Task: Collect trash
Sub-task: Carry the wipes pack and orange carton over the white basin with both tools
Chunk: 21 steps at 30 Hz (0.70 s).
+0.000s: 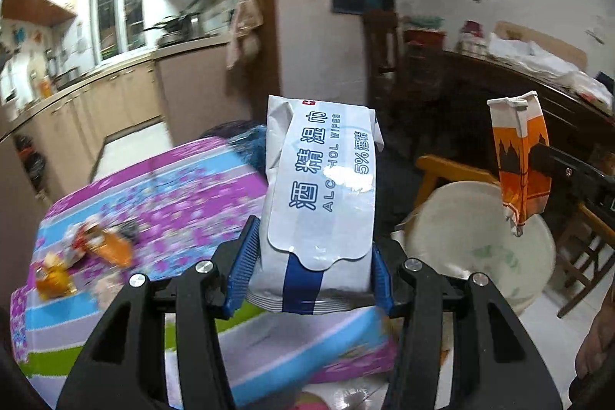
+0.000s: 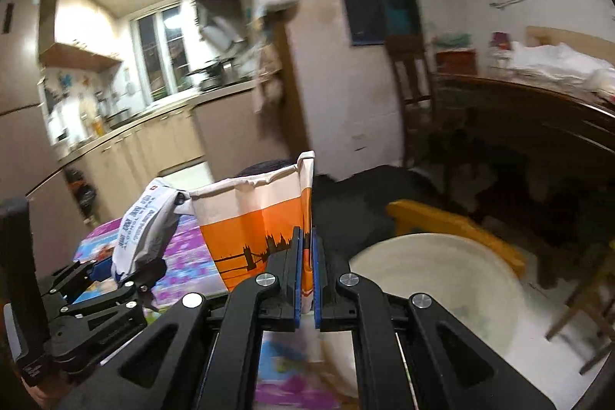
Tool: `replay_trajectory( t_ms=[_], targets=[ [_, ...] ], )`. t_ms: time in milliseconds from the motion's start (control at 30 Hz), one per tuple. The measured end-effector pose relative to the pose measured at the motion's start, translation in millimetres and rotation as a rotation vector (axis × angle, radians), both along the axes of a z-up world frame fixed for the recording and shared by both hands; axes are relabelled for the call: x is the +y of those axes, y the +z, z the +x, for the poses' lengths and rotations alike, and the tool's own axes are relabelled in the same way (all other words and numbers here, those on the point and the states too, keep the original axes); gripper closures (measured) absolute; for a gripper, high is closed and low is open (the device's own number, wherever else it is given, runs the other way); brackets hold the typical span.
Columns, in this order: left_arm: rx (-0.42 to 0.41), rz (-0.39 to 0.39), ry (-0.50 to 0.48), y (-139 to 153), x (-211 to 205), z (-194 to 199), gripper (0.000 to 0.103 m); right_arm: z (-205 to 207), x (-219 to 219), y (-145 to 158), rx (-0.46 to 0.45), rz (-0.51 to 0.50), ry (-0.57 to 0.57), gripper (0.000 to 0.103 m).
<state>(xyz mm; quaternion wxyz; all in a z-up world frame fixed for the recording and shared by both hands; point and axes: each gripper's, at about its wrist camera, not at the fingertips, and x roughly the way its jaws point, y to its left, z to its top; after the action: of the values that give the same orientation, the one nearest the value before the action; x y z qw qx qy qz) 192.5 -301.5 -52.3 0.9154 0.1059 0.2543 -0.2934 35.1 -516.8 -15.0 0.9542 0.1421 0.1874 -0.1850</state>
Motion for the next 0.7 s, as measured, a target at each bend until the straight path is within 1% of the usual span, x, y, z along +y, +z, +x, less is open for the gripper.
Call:
replay_trajectory(
  t_ms=[167,300,400,600,700],
  targets=[
    [0.029,0.000,-0.084,-5.1,-51.5,-12.5,0.054,-41.6,-64.0,-5.3,0.017,0.002,-0.132,0.098],
    [0.047,0.007,-0.134,-11.6,-82.1,-21.3,0.054,-61.3,-102.6,-19.9,0.046,0.010,-0.197,0.098],
    [0.055,0.015,-0.162,-15.6,-99.4,-26.6,0.053,-64.4,-128.0,-31.9,0.066,0.033,-0.216,0.098],
    [0.061,0.033,-0.181,-23.7,-117.1,-34.5,0.053,-66.4,-151.0,-51.9,0.081,0.060,-0.226,0.098],
    [0.071,0.039,-0.183,-27.5,-120.3,-36.3,0.053,-64.8,-148.5,-57.0,0.085,0.065,-0.229,0.098]
  ],
)
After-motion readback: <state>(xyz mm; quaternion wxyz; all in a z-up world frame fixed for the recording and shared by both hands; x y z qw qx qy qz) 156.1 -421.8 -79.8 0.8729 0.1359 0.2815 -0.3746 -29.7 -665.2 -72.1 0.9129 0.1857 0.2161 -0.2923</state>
